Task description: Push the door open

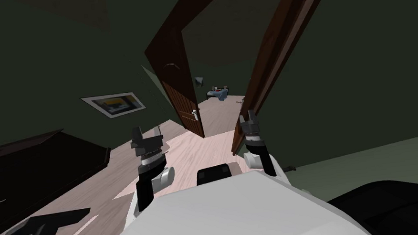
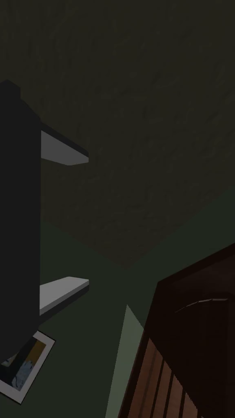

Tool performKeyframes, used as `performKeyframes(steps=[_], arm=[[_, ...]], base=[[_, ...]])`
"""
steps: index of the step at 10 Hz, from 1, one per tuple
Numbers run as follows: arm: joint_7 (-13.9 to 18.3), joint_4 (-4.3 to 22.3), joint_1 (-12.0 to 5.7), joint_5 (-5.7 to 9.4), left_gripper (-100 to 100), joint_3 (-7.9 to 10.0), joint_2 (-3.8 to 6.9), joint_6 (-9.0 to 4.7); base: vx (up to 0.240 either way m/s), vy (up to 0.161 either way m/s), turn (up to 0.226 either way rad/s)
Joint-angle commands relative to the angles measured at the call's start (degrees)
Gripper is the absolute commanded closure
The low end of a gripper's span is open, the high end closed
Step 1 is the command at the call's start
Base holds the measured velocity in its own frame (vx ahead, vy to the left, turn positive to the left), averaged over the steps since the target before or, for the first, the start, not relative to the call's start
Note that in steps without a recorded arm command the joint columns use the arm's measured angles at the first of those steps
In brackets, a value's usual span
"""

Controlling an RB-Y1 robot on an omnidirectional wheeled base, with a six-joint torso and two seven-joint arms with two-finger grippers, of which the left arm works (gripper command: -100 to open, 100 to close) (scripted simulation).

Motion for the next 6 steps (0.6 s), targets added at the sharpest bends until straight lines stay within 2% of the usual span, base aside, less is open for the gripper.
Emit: performKeyframes(steps=[1,3,6], arm=[[0.2,1.6,-0.66,0.34,-100,-0.33,0.89,0.08],[0.6,4.4,-1.83,0.93,-100,-0.91,2.43,0.23],[1.2,8.4,-3.48,1.77,-100,-1.72,4.52,0.43]], base=[[0.133,0.009,-0.100],[0.047,0.096,-0.175],[0.062,0.078,-0.122]])
